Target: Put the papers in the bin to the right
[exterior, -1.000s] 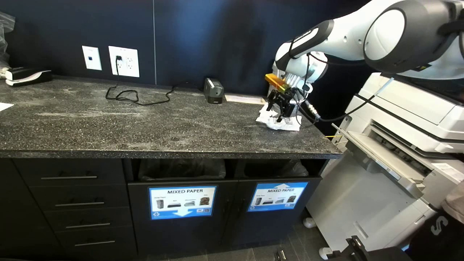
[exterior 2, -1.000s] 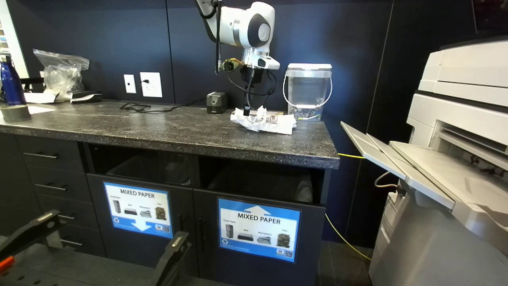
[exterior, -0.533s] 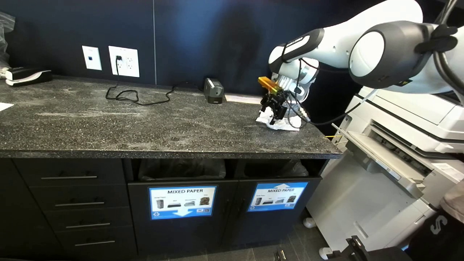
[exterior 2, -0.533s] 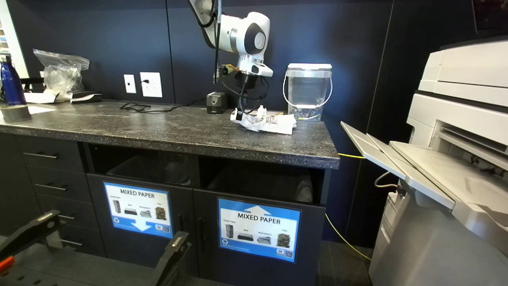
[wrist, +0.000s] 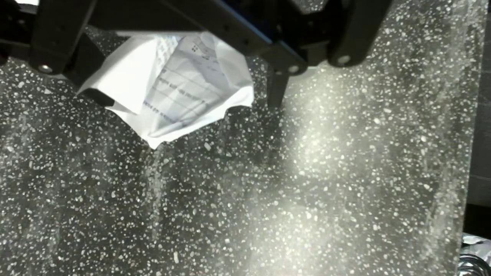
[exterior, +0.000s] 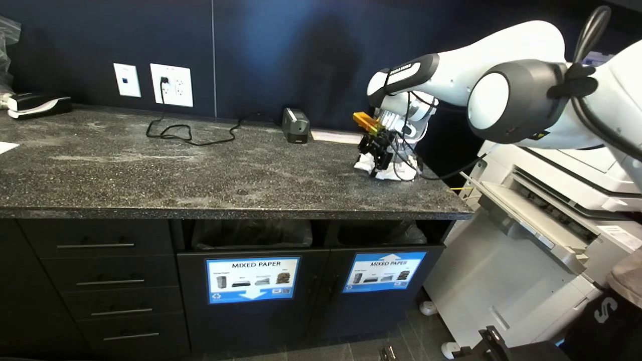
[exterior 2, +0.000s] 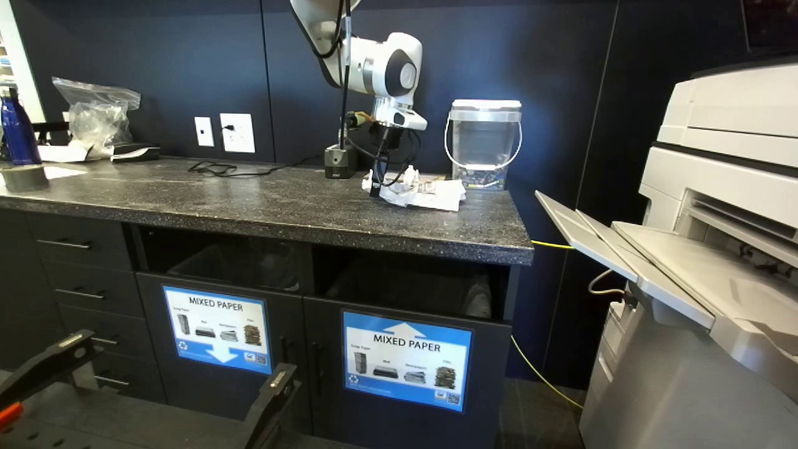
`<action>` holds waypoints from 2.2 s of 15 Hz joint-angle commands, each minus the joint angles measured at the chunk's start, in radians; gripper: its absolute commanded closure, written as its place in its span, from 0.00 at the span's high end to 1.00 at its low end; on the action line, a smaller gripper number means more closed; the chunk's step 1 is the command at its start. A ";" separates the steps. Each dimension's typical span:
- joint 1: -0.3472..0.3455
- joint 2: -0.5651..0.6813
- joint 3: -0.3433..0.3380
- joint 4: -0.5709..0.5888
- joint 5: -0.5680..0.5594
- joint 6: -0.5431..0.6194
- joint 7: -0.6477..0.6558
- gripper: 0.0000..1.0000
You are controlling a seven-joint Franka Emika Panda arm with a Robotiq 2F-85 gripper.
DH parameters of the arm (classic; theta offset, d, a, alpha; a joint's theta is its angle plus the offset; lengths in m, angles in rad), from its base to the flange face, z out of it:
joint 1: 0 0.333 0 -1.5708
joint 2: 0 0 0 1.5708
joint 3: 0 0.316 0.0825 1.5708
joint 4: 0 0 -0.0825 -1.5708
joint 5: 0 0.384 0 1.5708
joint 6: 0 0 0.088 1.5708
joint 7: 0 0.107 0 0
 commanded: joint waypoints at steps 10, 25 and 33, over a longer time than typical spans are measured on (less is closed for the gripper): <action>-0.015 0.126 -0.012 0.214 -0.068 -0.076 0.056 1.00; -0.005 0.158 -0.029 0.262 -0.110 -0.104 0.023 0.58; -0.003 0.156 -0.030 0.266 -0.152 -0.114 0.004 0.12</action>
